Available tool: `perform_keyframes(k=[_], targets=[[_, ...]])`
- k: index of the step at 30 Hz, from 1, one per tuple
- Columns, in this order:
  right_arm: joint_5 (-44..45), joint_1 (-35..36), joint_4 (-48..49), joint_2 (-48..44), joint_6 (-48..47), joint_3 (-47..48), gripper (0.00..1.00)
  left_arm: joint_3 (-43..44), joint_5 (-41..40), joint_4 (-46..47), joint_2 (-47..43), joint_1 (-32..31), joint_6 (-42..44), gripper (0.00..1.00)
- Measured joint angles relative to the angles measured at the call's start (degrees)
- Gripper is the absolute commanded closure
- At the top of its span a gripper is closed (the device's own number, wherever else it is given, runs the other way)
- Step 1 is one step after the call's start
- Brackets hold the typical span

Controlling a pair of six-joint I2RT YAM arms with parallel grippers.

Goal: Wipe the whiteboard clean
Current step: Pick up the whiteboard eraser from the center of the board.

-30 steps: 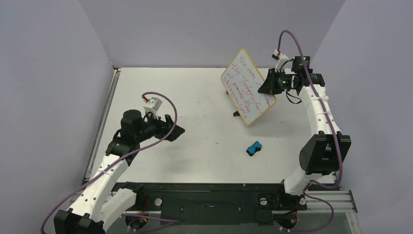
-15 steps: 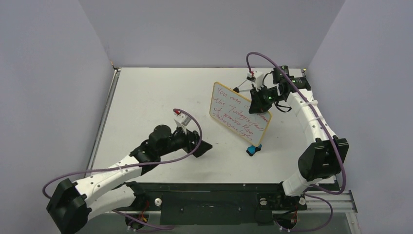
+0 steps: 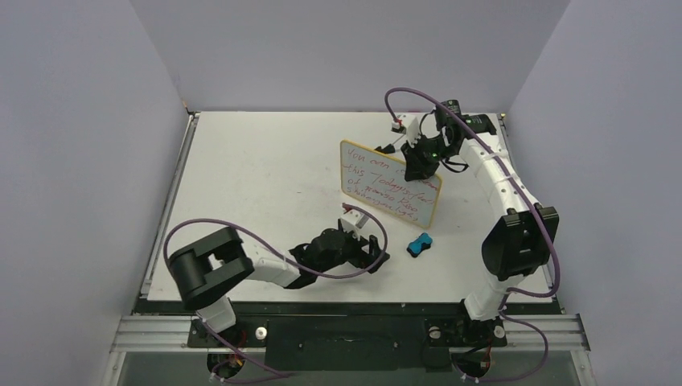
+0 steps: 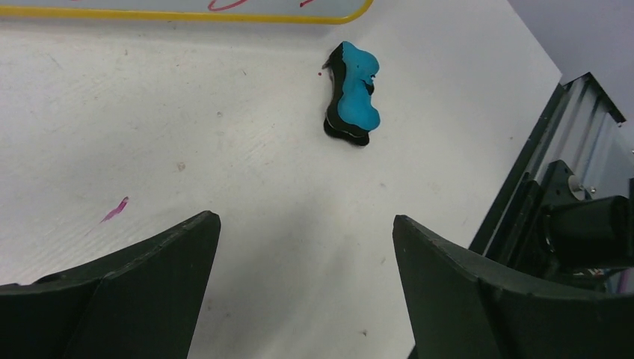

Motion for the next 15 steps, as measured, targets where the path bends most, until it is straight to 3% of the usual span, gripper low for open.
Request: perform_keyframes(k=[7, 15], targets=[[-0.5, 0.3, -0.7, 1.3, -1.5, 1.6, 1.0, 9.7, -3.3, 5.4, 14.7, -2.6, 1.6, 0.16], [-4.1, -3.7, -1.1, 3.0, -1.4, 1.6, 1.0, 19.2, -5.2, 5.5, 23.4, -4.0, 5.6, 0.16]])
